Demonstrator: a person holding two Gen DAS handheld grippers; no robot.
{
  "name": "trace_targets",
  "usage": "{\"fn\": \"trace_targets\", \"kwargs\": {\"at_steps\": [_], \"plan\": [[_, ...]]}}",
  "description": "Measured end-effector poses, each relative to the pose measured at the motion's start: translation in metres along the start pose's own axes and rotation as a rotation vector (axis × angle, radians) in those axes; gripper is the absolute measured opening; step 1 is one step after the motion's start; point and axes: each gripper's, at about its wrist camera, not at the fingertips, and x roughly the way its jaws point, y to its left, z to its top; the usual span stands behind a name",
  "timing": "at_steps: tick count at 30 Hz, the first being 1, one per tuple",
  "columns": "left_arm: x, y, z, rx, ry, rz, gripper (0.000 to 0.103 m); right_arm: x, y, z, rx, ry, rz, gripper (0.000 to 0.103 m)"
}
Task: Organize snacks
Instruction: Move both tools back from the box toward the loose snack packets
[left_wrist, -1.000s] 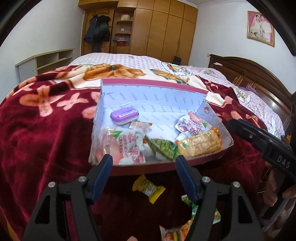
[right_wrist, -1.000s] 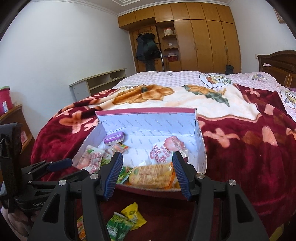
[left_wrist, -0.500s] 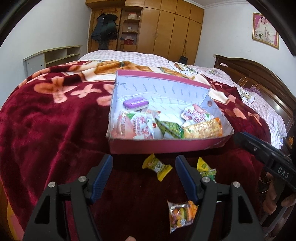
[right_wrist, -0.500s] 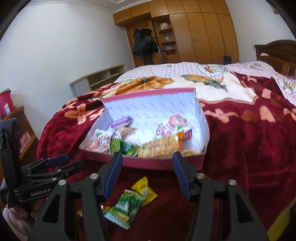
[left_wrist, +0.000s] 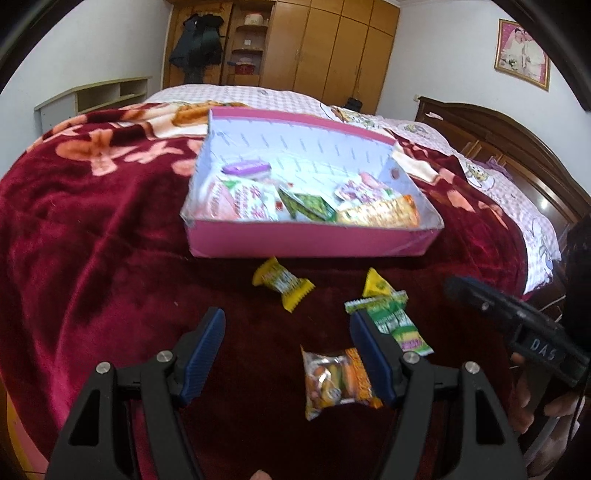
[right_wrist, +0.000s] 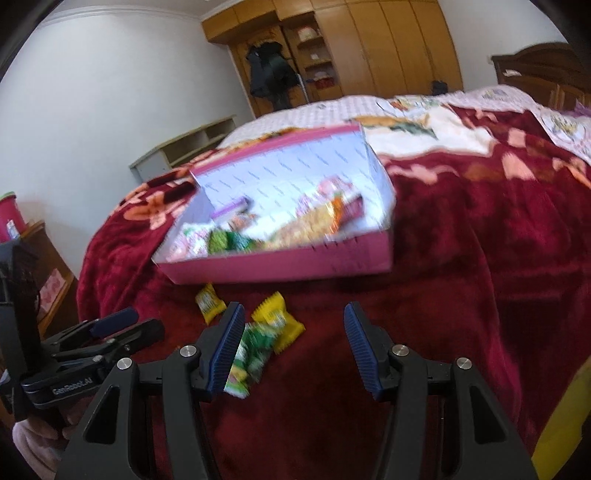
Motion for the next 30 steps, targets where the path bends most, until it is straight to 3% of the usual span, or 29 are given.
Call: {"fn": "trace_targets", "kwargs": {"at_steps": [13, 30], "plan": [[0.005, -0.021, -0.022, 0.111, 0.043, -0.050, 0.074, 0.004, -0.010, -0.025, 0.045, 0.050, -0.006, 0.057], [0.021, -0.022, -0.031, 0.152, 0.056, 0.042, 0.071, 0.019, -0.008, -0.044, 0.016, 0.079, -0.062, 0.058]]}}
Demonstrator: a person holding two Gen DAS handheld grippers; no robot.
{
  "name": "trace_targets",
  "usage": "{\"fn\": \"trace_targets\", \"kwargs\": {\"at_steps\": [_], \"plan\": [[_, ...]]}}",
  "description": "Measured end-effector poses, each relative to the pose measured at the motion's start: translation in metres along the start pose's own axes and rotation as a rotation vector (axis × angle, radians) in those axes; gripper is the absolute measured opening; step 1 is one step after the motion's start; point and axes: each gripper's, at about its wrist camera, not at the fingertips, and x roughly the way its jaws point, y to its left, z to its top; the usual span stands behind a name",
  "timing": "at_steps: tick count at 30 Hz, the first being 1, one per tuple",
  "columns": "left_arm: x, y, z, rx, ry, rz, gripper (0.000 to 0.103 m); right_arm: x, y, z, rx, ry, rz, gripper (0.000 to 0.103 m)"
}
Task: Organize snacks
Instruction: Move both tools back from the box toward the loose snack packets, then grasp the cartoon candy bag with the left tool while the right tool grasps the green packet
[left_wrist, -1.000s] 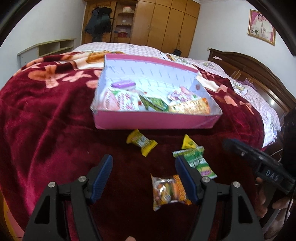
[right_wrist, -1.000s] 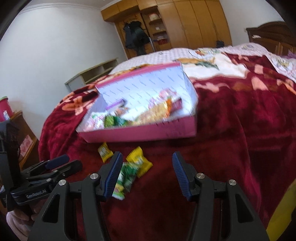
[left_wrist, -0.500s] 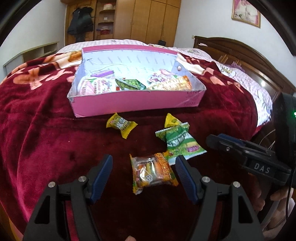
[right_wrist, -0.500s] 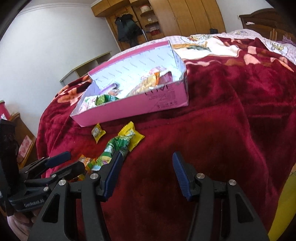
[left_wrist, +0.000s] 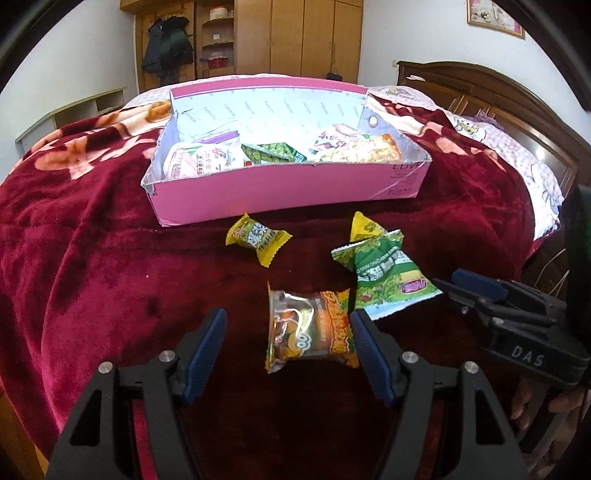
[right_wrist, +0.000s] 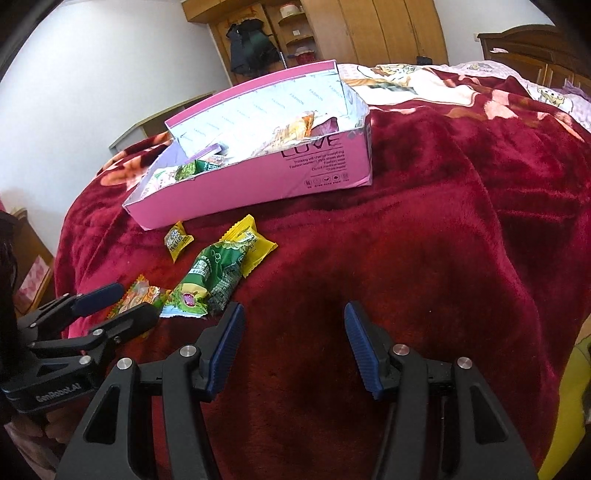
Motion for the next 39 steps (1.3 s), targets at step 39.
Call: {"fn": "trace_targets", "kwargs": {"at_steps": [39], "plan": [[0.006, 0.069, -0.012, -0.195, -0.047, 0.103, 0.043, -0.002, 0.058, 0.009, -0.076, -0.035, 0.098, 0.072]]}}
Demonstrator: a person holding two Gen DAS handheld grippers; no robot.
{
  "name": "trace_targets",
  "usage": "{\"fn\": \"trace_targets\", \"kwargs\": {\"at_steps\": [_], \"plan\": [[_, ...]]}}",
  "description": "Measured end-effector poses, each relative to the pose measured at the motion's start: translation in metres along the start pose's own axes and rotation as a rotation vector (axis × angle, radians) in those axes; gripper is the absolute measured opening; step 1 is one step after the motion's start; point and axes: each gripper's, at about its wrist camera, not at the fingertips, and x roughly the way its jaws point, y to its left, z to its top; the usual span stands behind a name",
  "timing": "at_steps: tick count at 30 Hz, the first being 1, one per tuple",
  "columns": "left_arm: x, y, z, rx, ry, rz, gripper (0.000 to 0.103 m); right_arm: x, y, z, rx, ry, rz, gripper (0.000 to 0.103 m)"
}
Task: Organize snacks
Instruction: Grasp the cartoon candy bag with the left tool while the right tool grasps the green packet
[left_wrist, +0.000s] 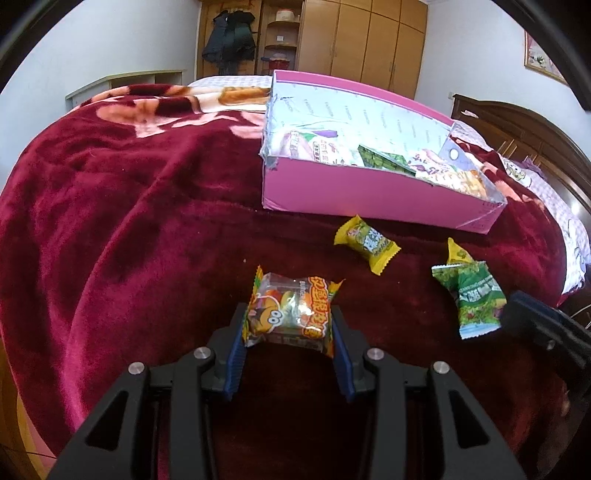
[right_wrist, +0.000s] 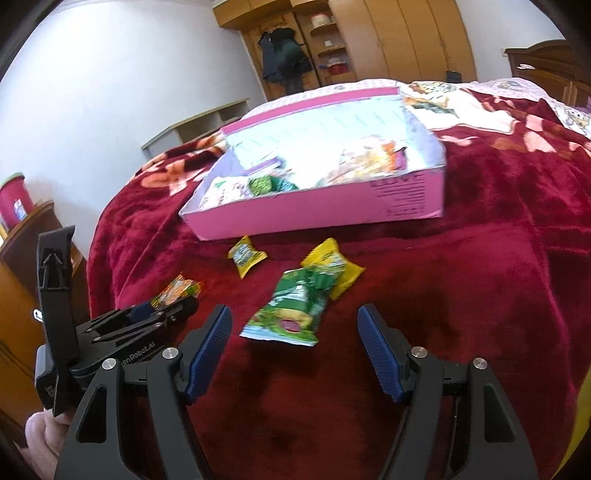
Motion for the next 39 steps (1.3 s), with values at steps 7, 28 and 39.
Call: {"fn": "trace_targets", "kwargs": {"at_steps": [7, 28, 39], "plan": [[0.001, 0.005, 0.001, -0.027, 0.006, -0.027, 0.043, 0.019, 0.006, 0.000, 0.007, 0.024, -0.014, 0.072], [0.001, 0.006, 0.000, -0.031, 0.005, -0.038, 0.043, 0.025, 0.003, -0.004, -0.020, 0.027, -0.069, 0.050], [-0.008, 0.006, 0.004, -0.049, -0.006, -0.039, 0.043, 0.009, -0.004, -0.007, -0.001, -0.015, -0.035, 0.044]]}}
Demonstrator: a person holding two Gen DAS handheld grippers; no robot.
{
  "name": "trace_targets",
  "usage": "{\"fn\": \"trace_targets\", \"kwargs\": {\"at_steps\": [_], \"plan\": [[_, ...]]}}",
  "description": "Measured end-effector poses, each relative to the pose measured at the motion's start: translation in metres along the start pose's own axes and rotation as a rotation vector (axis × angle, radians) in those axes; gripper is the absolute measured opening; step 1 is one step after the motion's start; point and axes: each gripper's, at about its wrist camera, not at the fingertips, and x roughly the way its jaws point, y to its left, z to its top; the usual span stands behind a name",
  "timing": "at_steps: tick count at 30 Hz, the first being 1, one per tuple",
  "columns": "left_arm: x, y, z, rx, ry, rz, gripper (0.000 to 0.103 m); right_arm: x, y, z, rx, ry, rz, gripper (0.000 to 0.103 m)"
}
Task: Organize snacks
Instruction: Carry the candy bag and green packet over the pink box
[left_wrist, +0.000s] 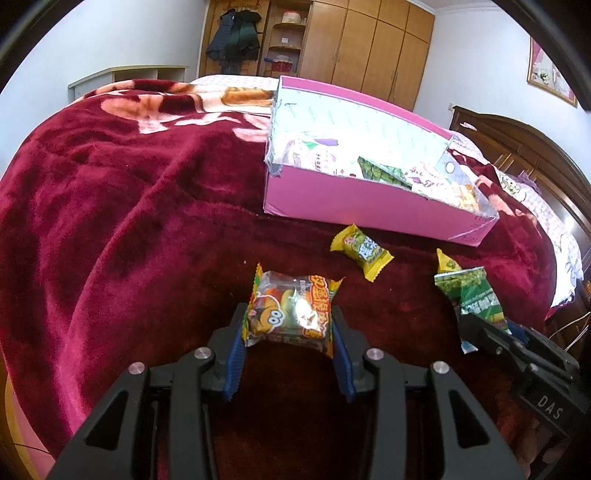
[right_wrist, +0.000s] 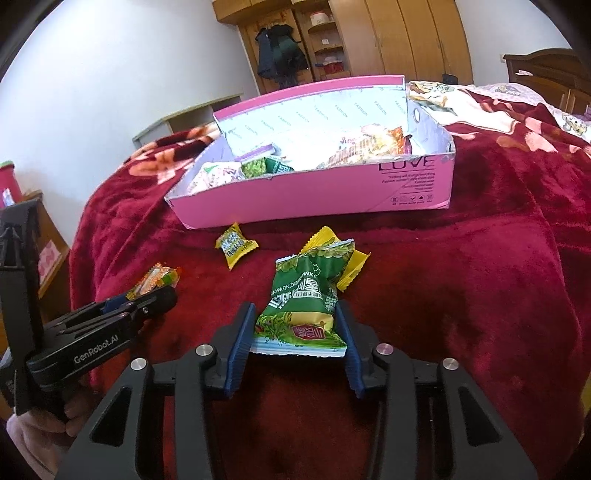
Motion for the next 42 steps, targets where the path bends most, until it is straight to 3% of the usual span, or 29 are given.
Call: {"fn": "trace_targets", "kwargs": {"at_steps": [13, 18, 42], "plan": [[-0.022, -0.014, 0.007, 0.018, -0.039, 0.006, 0.042, -0.023, -0.010, 0.002, 0.033, -0.050, 0.020, 0.044], [-0.033, -0.025, 0.011, 0.055, -0.069, 0.024, 0.042, -0.029, -0.013, 0.006, 0.081, -0.040, 0.076, 0.044], [-0.054, -0.056, 0.043, 0.119, -0.146, -0.025, 0.042, -0.062, -0.007, 0.029, 0.010, -0.112, 0.073, 0.044]]}}
